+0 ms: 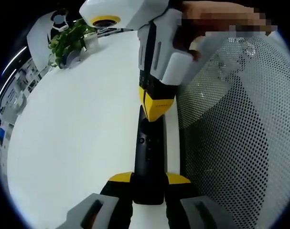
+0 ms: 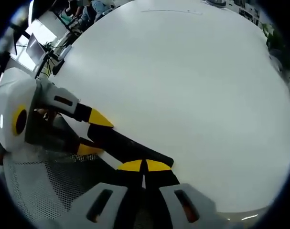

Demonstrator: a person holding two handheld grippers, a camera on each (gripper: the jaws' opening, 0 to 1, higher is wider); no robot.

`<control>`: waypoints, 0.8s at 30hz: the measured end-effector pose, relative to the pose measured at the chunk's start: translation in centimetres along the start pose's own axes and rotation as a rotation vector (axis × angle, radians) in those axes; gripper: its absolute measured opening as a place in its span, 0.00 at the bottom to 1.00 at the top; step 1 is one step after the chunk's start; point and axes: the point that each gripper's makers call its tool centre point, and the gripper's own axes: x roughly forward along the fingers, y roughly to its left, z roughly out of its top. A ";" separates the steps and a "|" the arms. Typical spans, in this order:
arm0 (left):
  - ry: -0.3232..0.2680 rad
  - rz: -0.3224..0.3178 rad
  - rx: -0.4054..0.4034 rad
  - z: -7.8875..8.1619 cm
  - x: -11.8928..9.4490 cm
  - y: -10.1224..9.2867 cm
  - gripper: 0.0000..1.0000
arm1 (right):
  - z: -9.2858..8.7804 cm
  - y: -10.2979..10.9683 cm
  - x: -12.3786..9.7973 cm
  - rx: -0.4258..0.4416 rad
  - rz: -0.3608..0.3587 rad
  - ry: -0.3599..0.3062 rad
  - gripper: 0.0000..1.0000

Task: Press the specified remote control buttons in sequence, fully releasing each button before pressing the next.

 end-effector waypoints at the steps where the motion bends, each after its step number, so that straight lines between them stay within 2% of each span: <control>1: 0.001 0.000 -0.002 0.0 0.0 0.0 0.24 | 0.0 0.0 0.0 -0.001 0.001 -0.001 0.00; 24: 0.005 -0.005 0.008 0.1 0.1 -0.2 0.24 | -0.1 -0.1 -0.1 -0.005 -0.004 0.011 0.00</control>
